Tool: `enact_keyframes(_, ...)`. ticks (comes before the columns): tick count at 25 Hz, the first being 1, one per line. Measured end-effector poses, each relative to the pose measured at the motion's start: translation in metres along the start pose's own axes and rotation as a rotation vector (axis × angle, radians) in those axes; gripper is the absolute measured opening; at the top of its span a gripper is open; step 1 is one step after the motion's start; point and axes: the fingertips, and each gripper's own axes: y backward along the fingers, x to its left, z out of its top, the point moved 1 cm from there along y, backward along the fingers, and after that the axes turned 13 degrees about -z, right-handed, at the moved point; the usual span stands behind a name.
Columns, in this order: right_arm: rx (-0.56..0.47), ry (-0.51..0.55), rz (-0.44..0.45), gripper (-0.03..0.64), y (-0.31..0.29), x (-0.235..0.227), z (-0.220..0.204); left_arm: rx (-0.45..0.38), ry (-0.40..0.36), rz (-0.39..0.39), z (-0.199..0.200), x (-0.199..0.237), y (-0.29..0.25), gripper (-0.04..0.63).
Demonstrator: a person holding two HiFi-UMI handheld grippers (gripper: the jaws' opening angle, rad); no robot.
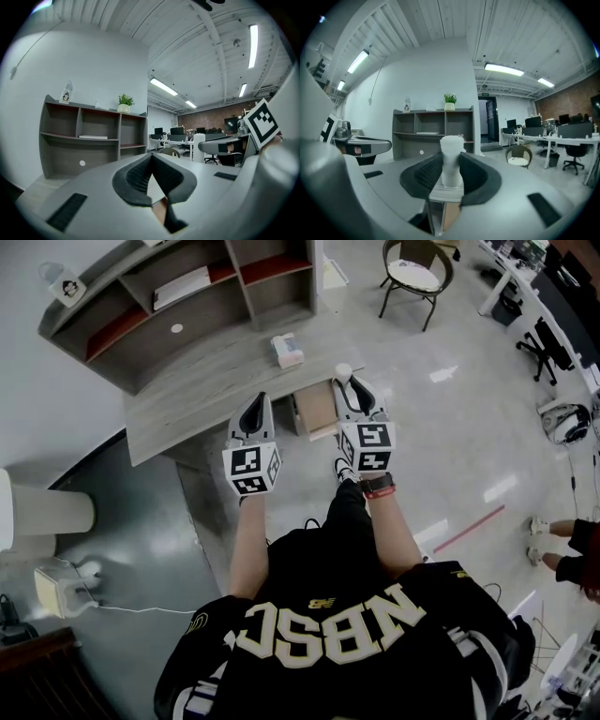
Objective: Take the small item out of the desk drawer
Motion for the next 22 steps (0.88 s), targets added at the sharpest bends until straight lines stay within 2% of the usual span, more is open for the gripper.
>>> enact_keyframes(6, 0.003, 0.007, 0.016, 0.121, -0.001, 0.002, -0.002, -0.012, 0.015, 0.018, 0.004, 0.005, 0.001, 0.014)
enact_keyframes(13, 0.037, 0.016, 0.039, 0.12, -0.009, 0.0, -0.015, 0.011, 0.056, 0.036, -0.014, 0.008, -0.006, 0.014)
enact_keyframes(22, 0.077, 0.041, 0.058, 0.12, -0.056, -0.02, -0.031, 0.037, 0.095, 0.05, -0.039, 0.017, -0.05, 0.014)
